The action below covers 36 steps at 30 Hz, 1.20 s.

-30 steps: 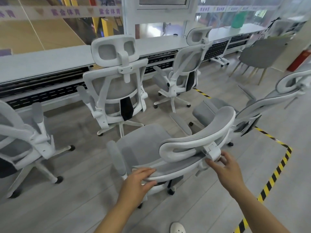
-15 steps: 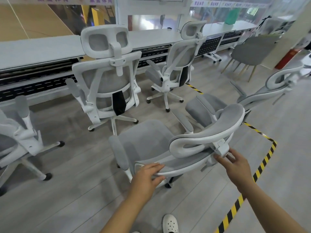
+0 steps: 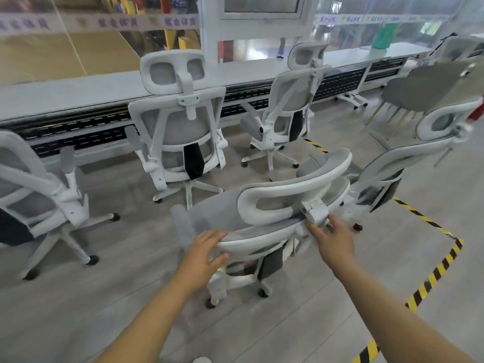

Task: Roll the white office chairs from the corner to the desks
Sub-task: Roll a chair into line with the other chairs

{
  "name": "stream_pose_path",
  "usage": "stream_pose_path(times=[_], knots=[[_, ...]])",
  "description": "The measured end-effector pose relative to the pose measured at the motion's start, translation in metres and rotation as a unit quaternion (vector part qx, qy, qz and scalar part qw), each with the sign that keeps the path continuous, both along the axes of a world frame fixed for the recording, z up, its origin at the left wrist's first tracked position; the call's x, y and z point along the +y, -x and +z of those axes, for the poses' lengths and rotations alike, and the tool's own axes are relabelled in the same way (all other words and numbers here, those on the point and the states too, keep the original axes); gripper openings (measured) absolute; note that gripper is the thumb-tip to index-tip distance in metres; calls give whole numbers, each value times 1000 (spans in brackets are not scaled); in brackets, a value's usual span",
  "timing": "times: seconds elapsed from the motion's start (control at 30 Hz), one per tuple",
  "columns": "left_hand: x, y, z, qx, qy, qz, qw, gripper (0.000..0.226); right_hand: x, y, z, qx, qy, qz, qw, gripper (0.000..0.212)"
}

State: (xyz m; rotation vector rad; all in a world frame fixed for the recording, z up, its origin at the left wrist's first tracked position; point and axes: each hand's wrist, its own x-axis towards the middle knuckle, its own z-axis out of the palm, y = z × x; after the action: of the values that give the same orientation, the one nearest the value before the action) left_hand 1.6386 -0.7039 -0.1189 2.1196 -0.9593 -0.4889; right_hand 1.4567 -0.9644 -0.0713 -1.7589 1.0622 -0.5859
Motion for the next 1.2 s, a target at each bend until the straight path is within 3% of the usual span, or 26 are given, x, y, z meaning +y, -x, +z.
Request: stream_pose_path(times=[0.07, 0.17, 0.27, 0.4, 0.53, 0.7, 0.83, 0.9, 0.97, 1.1, 1.2], knots=[[10, 20, 3, -10, -41, 53, 998, 69, 6, 8, -7, -9, -2, 11, 1000, 53], [37, 80, 17, -4, -7, 162, 987, 81, 41, 38, -21, -22, -59, 32, 997, 71], [77, 163, 26, -10, 13, 252, 968, 86, 96, 84, -42, 43, -68, 166, 983, 80], [158, 271, 27, -54, -35, 349, 935, 88, 170, 118, -47, 57, -16, 406, 912, 85], [248, 362, 65, -78, -77, 461, 880, 83, 249, 118, -12, 27, 41, 577, 816, 83], [348, 442, 95, -170, -45, 593, 786, 79, 355, 134, 25, -3, 119, 675, 728, 80], [431, 490, 72, -222, -39, 671, 706, 66, 446, 141, 31, -5, 195, 705, 682, 80], [472, 504, 53, -196, -40, 679, 706, 62, 488, 136, 27, 24, 277, 696, 662, 72], [507, 507, 30, -164, -46, 661, 731, 52, 522, 131, 19, 67, 346, 669, 654, 60], [550, 490, 12, -142, -27, 600, 787, 34, 553, 127, 10, 93, 377, 607, 693, 57], [564, 484, 6, -104, -20, 587, 803, 32, 542, 129, 2, 105, 387, 618, 677, 57]])
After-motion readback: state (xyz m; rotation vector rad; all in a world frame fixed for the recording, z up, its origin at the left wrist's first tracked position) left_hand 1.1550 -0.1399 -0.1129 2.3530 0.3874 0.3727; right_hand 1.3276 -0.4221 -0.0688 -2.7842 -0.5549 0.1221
